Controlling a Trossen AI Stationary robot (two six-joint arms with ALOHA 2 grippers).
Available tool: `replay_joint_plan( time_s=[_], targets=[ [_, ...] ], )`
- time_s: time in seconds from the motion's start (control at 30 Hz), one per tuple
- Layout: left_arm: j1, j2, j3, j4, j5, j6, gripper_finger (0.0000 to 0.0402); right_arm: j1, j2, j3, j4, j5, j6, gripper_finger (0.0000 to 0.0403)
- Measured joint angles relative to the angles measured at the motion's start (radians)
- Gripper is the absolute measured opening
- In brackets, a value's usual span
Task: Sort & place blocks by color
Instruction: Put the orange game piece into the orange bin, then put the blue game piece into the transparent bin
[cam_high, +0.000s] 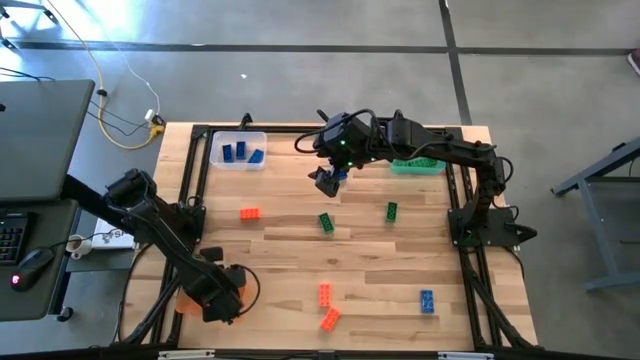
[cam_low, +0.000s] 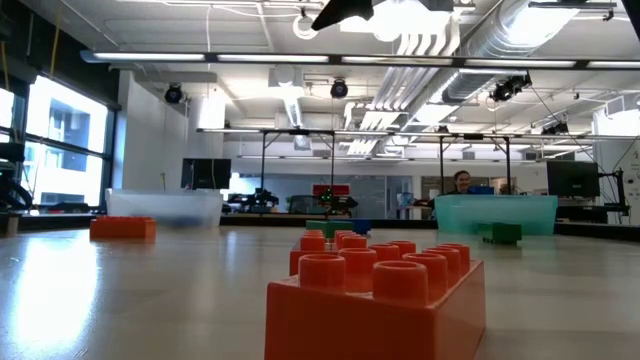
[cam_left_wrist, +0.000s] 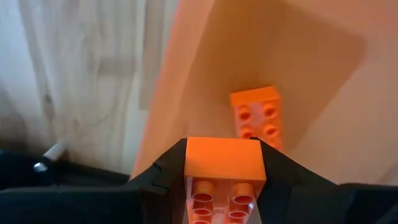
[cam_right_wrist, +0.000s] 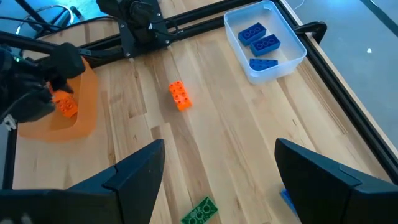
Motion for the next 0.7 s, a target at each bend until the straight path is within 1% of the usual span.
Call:
replay_joint_plan(
  time_s=[0.1,0.17,0.37,0.5,0.6,0.7],
  targets=[
    [0.0,0.011,0.0,-0.024,0.003,0.002,0.0121,0.0,0.0,0.0,0.0,0.0,-0.001,0.0291],
    [0.0,0.012,0.0,-0.022,0.002,0.002,0.0132,0.0,0.0,0.0,0.0,0.0,-0.001,0.0291],
    [0.0,0.012,0.0,-0.048,-0.007,-0.005,0.0187,0.0,0.0,0.0,-0.001,0.0,-0.006,0.0291],
    [0.005,0.012,0.0,-0.08,-0.005,-0.011,0.0219,-0.002,0.0,0.0,-0.001,0.007,-0.049,0.0291],
    [0.02,0.011,0.0,-0.101,0.0,-0.013,0.0229,-0.009,0.0,0.0,-0.01,0.011,-0.094,0.0291],
    [0.036,-0.003,0.0,-0.12,-0.003,-0.012,0.0229,-0.027,0.0,0.0,-0.026,0.012,-0.136,0.0291]
  ],
)
